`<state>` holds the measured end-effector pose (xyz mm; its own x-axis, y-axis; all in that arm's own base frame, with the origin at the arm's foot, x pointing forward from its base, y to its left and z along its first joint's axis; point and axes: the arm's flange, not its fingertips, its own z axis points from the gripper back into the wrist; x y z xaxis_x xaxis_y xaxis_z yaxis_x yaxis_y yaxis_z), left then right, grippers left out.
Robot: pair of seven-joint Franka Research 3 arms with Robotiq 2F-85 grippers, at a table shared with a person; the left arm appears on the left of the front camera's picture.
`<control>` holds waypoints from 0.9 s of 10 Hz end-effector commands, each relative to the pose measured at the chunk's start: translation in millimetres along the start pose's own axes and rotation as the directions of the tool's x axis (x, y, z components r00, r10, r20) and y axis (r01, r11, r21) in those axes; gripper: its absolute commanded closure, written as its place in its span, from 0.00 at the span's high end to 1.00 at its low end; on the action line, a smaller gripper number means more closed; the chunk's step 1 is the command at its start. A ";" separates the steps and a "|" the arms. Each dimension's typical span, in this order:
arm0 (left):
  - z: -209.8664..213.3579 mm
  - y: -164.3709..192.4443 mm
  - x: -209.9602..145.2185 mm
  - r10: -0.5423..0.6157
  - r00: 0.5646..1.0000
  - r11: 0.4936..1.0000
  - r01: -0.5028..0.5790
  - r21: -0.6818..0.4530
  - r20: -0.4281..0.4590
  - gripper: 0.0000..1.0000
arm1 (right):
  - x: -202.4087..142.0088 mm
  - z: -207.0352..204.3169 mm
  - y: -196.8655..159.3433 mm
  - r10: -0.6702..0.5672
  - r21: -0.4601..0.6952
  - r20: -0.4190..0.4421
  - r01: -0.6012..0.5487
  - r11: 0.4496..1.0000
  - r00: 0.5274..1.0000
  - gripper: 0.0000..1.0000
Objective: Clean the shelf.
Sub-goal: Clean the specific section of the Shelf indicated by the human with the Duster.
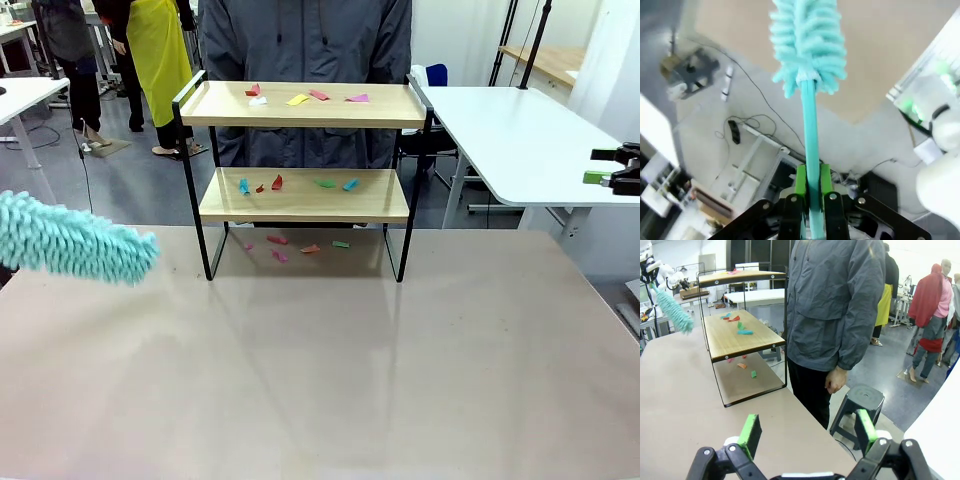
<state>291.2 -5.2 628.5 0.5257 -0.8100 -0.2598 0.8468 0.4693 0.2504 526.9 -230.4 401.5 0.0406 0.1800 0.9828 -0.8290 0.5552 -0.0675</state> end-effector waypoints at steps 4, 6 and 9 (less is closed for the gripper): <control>5.0 -46.1 12.8 -0.423 0.906 0.906 0.423 -0.017 -0.008 0.13 | 3.4 -2.0 0.6 0.005 0.002 0.003 -0.005 1.000 1.000 1.00; 7.9 -48.7 17.5 -0.379 0.926 0.926 0.379 -0.010 0.004 0.13 | 3.4 -2.0 0.6 0.005 0.002 0.003 -0.005 1.000 1.000 1.00; 7.9 -48.7 17.5 -0.379 0.926 0.926 0.379 -0.010 0.004 0.13 | 3.4 -2.0 0.6 0.005 0.002 0.003 -0.005 1.000 1.000 1.00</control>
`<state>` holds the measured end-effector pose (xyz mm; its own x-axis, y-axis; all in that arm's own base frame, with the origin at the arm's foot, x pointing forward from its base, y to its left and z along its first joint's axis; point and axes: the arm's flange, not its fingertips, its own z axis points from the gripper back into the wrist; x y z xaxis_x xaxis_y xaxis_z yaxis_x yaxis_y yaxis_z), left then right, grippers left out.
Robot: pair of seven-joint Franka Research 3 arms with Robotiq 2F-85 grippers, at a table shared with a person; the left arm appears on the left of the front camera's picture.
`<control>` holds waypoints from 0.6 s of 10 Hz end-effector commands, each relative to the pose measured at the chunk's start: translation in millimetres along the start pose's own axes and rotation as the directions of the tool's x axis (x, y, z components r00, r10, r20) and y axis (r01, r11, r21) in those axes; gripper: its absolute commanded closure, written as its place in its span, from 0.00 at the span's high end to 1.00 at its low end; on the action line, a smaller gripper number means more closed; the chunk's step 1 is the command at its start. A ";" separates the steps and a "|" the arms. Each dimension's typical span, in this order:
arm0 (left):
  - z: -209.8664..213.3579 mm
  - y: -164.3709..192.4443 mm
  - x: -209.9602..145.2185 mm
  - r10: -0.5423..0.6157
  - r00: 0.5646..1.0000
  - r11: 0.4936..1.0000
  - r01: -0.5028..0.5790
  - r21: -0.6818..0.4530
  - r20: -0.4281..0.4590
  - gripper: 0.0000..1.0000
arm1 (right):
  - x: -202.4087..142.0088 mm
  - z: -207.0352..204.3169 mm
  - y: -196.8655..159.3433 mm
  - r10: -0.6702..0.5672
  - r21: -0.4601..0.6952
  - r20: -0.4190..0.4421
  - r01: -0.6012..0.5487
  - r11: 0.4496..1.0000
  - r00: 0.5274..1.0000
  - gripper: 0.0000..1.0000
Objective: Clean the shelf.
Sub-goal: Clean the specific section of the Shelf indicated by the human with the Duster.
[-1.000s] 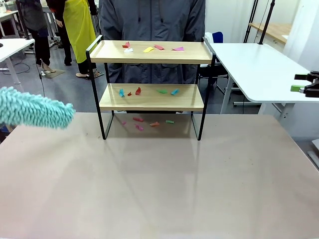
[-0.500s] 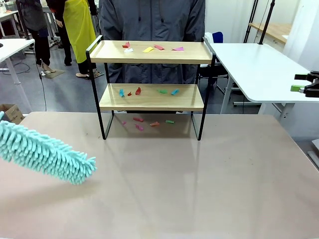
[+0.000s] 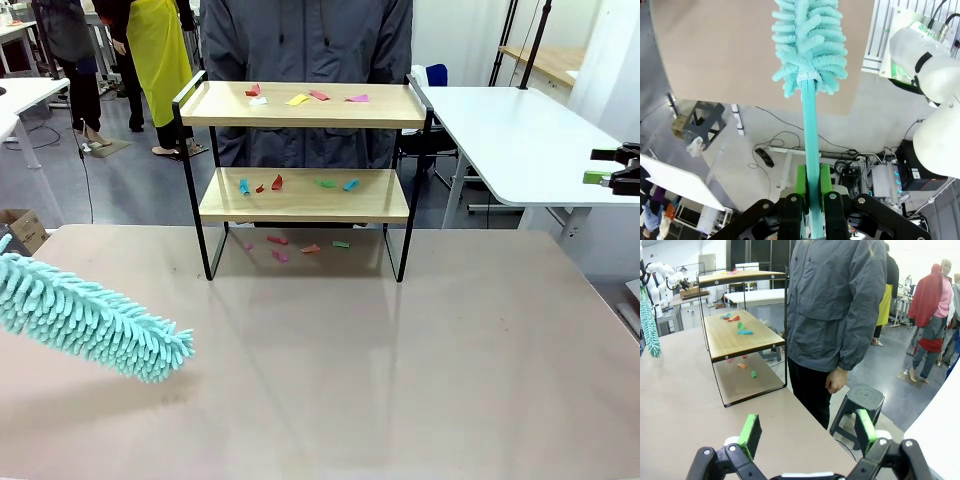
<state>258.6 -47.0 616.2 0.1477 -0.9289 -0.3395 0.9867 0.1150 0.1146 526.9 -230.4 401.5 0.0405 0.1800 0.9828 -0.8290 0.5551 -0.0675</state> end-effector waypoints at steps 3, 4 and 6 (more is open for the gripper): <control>2.1 0.5 -2.8 0.019 1.000 1.000 -0.019 0.003 0.006 0.13 | 3.4 -2.0 0.6 0.005 0.002 0.003 -0.005 1.000 1.000 1.00; 2.1 0.5 -2.8 0.019 1.000 1.000 -0.019 0.003 0.006 0.13 | 3.4 -2.0 0.6 0.005 0.002 0.003 -0.005 1.000 1.000 1.00; 2.1 0.5 -2.8 0.019 1.000 1.000 -0.019 0.003 0.006 0.13 | 3.4 -2.0 0.6 0.005 0.002 0.003 -0.005 1.000 1.000 1.00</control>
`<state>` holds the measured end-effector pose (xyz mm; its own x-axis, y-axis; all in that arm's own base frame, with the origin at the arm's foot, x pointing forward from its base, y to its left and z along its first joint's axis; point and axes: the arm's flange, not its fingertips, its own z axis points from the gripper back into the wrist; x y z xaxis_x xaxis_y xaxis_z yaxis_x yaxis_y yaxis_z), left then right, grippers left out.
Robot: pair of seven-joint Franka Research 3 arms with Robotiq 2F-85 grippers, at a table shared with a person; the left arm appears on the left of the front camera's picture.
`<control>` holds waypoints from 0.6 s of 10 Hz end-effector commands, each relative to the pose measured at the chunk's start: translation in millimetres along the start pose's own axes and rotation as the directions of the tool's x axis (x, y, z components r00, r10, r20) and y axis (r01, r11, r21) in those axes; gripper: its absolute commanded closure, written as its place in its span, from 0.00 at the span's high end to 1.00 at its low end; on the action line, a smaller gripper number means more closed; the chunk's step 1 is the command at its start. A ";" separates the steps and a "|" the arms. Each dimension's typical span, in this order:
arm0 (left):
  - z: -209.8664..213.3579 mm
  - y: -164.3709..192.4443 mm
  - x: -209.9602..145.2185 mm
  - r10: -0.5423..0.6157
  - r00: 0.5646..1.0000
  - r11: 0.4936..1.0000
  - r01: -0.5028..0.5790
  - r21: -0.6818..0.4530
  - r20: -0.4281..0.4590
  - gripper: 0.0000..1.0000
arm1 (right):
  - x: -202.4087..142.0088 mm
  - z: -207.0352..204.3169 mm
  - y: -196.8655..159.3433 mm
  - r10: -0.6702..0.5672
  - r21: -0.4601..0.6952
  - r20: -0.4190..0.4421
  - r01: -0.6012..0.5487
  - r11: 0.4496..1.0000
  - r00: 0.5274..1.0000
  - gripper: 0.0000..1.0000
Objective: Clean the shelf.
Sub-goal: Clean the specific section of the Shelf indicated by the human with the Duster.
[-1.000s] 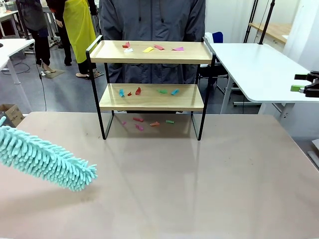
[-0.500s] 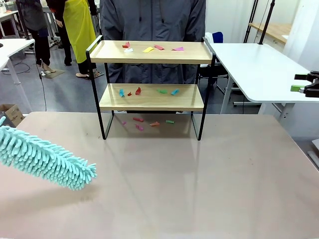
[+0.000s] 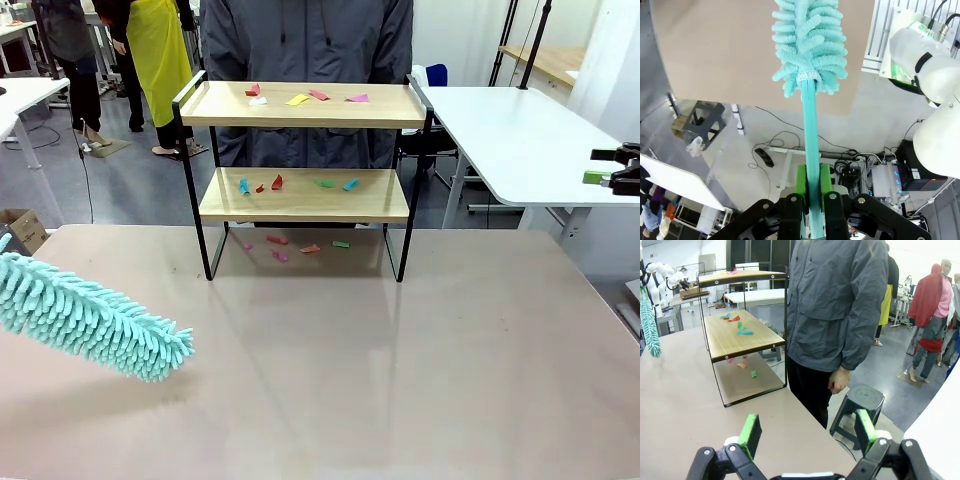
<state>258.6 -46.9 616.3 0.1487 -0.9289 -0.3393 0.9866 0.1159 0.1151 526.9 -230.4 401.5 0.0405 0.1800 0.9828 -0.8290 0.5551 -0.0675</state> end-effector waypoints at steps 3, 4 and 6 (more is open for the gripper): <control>2.0 0.5 -2.7 0.018 1.000 1.000 -0.018 0.003 0.006 0.13 | 3.4 -2.0 0.6 0.005 0.002 0.003 -0.005 1.000 1.000 1.00; 2.0 0.5 -2.7 0.018 1.000 1.000 -0.018 0.003 0.006 0.13 | 3.4 -2.0 0.6 0.005 0.002 0.003 -0.005 1.000 1.000 1.00; 2.0 0.5 -2.7 0.018 1.000 1.000 -0.018 0.003 0.006 0.13 | 3.4 -2.0 0.6 0.005 0.002 0.003 -0.005 1.000 1.000 1.00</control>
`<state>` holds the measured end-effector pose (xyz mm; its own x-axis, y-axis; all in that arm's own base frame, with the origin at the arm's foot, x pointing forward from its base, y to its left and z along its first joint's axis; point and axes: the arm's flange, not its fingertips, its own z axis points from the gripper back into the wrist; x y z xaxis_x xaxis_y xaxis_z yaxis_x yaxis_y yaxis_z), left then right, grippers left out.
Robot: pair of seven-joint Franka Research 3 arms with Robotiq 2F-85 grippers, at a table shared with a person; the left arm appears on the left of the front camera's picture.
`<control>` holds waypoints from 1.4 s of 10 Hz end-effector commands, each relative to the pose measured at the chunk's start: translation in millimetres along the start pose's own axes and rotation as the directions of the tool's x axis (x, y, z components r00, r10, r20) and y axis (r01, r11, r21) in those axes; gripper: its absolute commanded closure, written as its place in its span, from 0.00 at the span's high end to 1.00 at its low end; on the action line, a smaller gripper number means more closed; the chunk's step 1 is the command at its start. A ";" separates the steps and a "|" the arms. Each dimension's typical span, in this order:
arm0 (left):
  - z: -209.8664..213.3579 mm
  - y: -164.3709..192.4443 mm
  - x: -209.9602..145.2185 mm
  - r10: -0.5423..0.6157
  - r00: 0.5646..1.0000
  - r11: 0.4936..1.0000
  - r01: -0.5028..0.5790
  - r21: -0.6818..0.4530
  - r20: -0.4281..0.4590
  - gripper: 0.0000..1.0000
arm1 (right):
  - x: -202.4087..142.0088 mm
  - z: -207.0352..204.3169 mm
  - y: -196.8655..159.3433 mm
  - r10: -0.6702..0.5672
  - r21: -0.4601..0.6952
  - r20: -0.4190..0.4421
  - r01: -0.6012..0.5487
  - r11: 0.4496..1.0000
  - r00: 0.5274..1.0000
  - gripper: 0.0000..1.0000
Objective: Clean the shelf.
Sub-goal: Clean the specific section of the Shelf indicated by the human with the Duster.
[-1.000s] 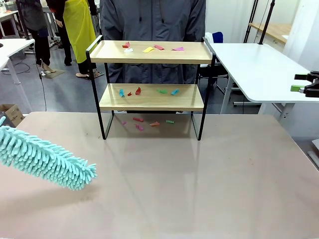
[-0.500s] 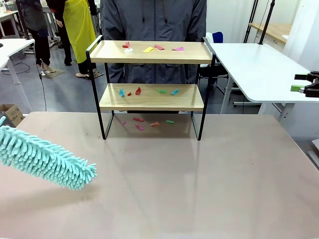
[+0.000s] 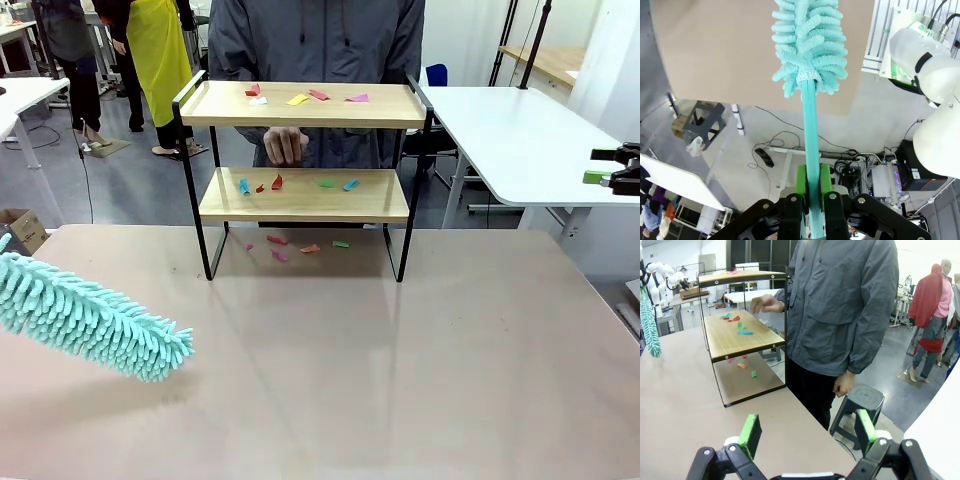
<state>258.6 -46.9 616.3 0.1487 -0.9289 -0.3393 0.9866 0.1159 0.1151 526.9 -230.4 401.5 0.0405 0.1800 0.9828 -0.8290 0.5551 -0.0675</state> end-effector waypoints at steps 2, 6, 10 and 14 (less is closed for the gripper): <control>2.0 0.5 -2.7 0.018 1.000 1.000 -0.018 0.003 0.006 0.13 | 3.4 -2.0 0.6 0.005 0.002 0.003 -0.005 1.000 1.000 1.00; 2.0 0.5 -2.7 0.018 1.000 1.000 -0.018 0.003 0.006 0.13 | 3.4 -2.0 0.6 0.005 0.002 0.003 -0.005 1.000 1.000 1.00; 2.0 0.5 -2.7 0.018 1.000 1.000 -0.018 0.003 0.006 0.13 | 3.4 -2.0 0.6 0.005 0.002 0.003 -0.005 1.000 1.000 1.00; 15.8 -5.9 8.8 0.033 0.986 0.999 -0.031 -0.014 0.164 0.13 | 3.4 -2.0 0.6 0.005 0.002 0.003 -0.005 1.000 1.000 1.00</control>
<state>256.2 -55.2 619.2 0.1450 -0.9496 -0.2780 0.9872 0.1201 0.1047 526.9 -230.3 401.5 0.0405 0.1800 0.9828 -0.8291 0.5550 -0.0675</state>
